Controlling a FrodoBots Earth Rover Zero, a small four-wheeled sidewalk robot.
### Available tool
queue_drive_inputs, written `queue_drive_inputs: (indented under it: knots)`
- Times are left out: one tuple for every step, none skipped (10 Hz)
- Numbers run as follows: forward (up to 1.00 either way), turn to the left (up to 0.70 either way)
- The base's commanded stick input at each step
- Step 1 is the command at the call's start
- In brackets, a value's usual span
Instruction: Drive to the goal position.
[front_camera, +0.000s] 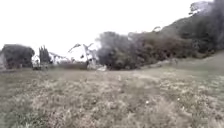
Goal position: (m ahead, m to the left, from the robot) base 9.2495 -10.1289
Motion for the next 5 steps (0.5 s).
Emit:
queue_drive_inputs:
  knots:
    - [0.50, 0.50]
    - [0.50, 0.50]
    - [0.50, 0.50]
    - [0.50, 0.50]
    - [0.50, 0.50]
